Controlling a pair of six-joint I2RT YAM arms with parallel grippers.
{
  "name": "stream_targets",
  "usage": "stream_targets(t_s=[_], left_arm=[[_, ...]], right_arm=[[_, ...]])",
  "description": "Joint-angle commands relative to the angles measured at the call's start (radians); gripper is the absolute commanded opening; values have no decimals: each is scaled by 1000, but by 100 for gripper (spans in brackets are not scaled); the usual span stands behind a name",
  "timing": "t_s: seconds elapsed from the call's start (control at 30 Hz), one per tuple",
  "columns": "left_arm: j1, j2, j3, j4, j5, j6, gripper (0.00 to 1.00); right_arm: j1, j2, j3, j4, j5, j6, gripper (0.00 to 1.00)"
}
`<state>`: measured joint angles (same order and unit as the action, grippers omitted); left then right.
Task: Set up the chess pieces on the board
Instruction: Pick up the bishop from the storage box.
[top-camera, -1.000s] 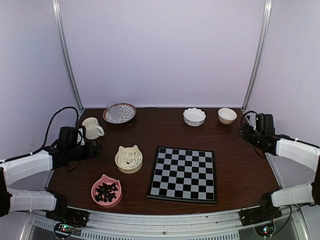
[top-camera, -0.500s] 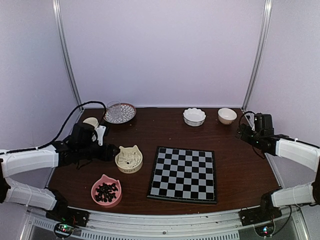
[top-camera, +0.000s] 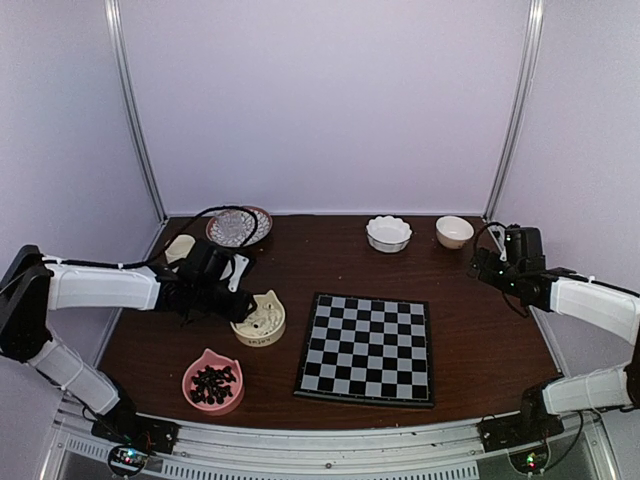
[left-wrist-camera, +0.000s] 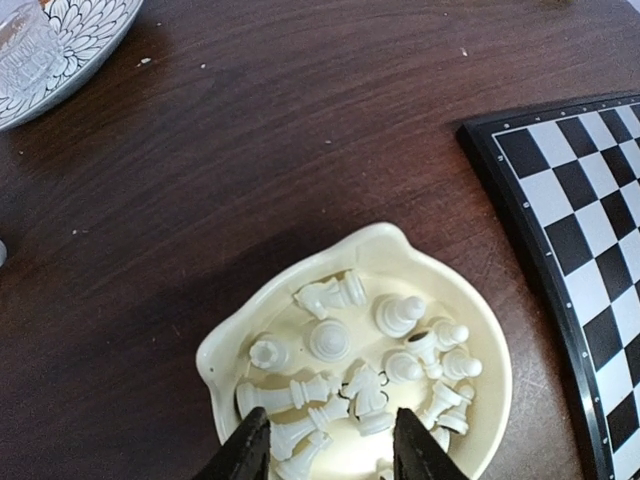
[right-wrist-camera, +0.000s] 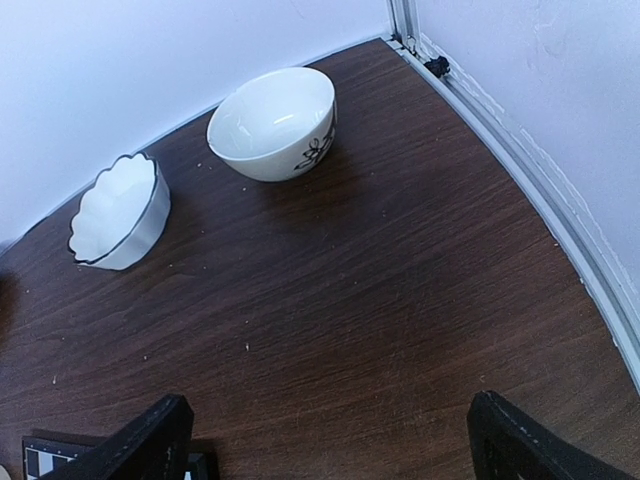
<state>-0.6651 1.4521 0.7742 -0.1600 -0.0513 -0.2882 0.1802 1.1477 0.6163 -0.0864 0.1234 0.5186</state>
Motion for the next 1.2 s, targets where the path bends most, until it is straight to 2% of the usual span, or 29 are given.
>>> stream_targets(t_s=[0.0, 0.33, 0.63, 1.03, 1.17], left_arm=[[-15, 61, 62, -1, -14, 40, 41], [-31, 185, 146, -16, -64, 63, 30], [-31, 232, 171, -29, -79, 66, 23], [-33, 263, 193, -36, -89, 71, 22], [-34, 262, 193, -32, -88, 70, 14]], right_arm=[[9, -20, 31, -8, 28, -15, 99], [16, -16, 34, -8, 29, -19, 99], [17, -11, 36, -7, 28, -20, 100], [19, -13, 38, -6, 29, -23, 99], [19, -16, 36, -7, 29, -23, 100]])
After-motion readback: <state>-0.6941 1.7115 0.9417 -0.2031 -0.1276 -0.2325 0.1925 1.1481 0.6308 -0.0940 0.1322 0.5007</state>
